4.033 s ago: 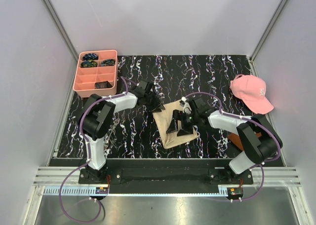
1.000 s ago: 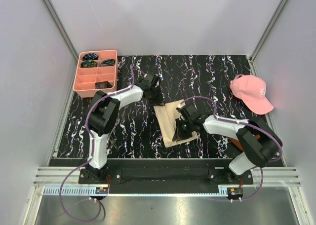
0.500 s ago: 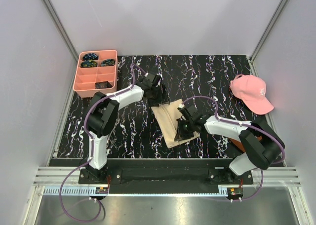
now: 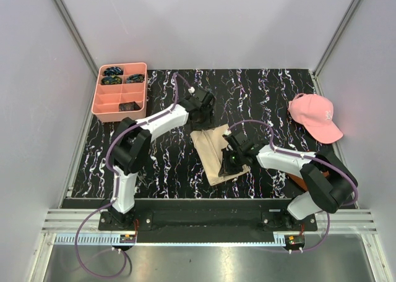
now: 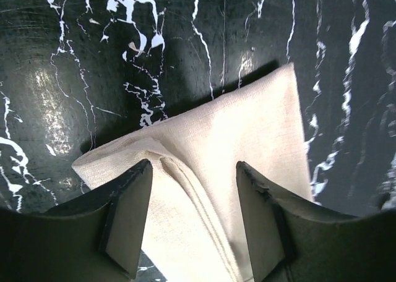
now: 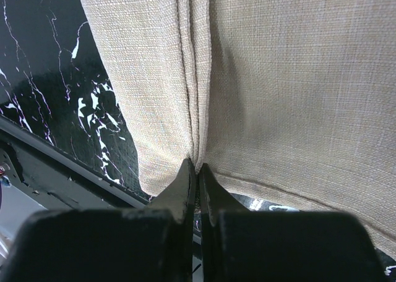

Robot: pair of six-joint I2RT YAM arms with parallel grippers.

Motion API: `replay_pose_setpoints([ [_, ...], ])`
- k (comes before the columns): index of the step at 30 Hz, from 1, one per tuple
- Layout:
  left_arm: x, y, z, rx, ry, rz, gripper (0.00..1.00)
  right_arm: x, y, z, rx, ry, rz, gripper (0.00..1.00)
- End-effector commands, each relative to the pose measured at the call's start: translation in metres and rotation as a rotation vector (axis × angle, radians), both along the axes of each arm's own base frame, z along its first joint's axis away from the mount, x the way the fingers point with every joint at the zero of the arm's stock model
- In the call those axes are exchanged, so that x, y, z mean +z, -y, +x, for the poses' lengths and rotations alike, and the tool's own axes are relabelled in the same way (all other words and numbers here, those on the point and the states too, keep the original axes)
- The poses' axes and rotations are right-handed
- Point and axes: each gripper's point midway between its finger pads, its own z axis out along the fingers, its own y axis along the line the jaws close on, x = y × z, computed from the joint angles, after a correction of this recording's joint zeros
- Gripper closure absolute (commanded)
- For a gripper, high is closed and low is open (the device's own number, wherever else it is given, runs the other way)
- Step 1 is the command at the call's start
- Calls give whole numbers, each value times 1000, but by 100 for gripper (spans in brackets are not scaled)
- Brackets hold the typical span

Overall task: Fold the napkin into a case and place the utensils inside
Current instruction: Fold the lower triangle-folded napkin at the center of the board.

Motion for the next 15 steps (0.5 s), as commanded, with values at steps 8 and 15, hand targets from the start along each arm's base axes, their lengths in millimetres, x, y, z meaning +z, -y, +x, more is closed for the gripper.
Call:
replay_pose_setpoints([
  [8,49,-1,18,-340,237,169,44,7,0,2,23,34,17,100],
  [15,27,4,19,-582,186,190,38,10,-1,1,25,35,34,100],
])
